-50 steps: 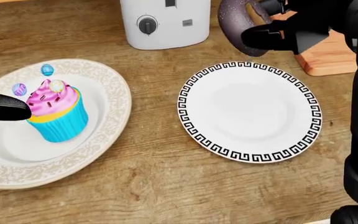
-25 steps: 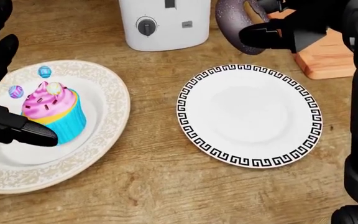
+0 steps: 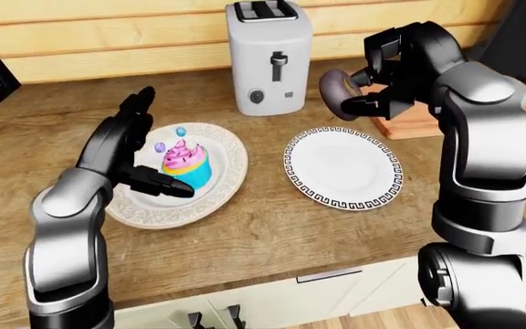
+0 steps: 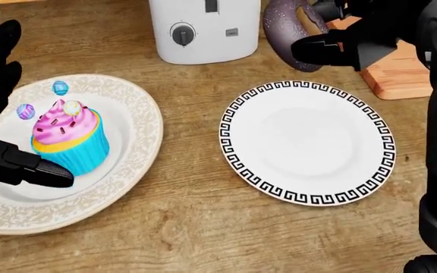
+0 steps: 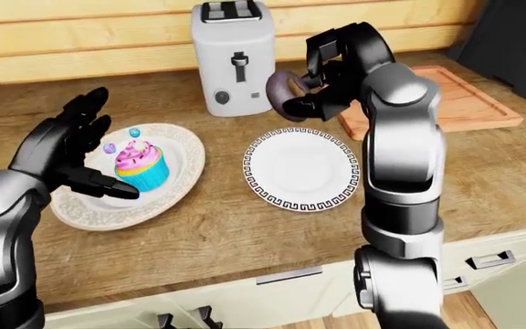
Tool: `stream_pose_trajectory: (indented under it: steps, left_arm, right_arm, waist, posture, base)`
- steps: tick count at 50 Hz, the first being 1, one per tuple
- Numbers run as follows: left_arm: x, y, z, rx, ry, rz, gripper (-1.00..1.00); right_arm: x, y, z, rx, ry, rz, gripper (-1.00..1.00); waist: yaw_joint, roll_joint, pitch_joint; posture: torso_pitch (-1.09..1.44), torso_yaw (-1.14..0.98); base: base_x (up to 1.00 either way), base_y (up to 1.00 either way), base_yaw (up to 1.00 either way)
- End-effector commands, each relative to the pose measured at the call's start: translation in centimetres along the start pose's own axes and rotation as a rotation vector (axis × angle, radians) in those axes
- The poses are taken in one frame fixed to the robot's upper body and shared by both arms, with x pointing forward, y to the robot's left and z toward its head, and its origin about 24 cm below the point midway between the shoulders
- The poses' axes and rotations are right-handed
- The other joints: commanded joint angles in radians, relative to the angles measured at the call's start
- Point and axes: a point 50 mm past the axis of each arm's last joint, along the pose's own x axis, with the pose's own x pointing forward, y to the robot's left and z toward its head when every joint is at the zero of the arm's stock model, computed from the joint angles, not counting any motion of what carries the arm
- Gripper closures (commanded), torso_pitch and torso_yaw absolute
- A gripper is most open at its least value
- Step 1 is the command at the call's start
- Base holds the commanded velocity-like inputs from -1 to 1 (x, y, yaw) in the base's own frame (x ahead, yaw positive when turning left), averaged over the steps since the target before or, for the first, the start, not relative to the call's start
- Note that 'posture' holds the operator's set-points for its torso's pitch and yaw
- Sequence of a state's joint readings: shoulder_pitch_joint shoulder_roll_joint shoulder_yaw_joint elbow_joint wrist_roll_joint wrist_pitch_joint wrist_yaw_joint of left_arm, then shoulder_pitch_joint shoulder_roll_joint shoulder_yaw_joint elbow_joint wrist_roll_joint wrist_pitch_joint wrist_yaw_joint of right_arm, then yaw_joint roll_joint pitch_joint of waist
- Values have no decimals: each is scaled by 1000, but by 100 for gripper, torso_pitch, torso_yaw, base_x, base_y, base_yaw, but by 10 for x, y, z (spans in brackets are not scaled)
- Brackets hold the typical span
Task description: Move the dessert items from the plate to the tray.
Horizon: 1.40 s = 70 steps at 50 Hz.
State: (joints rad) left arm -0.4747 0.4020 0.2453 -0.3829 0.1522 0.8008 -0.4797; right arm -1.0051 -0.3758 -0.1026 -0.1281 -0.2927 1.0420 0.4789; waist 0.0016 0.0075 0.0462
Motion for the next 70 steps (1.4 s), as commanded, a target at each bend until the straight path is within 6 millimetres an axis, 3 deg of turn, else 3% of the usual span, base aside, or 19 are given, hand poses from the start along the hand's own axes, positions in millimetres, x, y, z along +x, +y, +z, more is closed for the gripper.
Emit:
stream_pose_trajectory:
  steps: [1,39,52,70]
  left_arm:
    - [-2,6,16,39,-79,35,-73]
    - [8,-1,-7,84,-32,18,-34]
    - [7,-1,-6,87,-35,25,0]
    - [12,9,3,74,-73,86,12]
  right_arm:
    - [-7,-7,20,-23,-99,-40,100]
    - [-10,-8,19,-28,-99,-38,100]
    - [-9,-8,18,-28,-96,-40,100]
    - [-9,-8,21,-28,-98,-42,100]
  waist:
    - [0,1,-29]
    - [1,0,-35]
    - [1,1,-36]
    - [1,0,-32]
  posture:
    - [0,0]
    - [0,0]
    - [0,0]
    - [0,0]
  base:
    - [0,0,0]
    - [0,0,0]
    - [0,0,0]
    - [0,0,0]
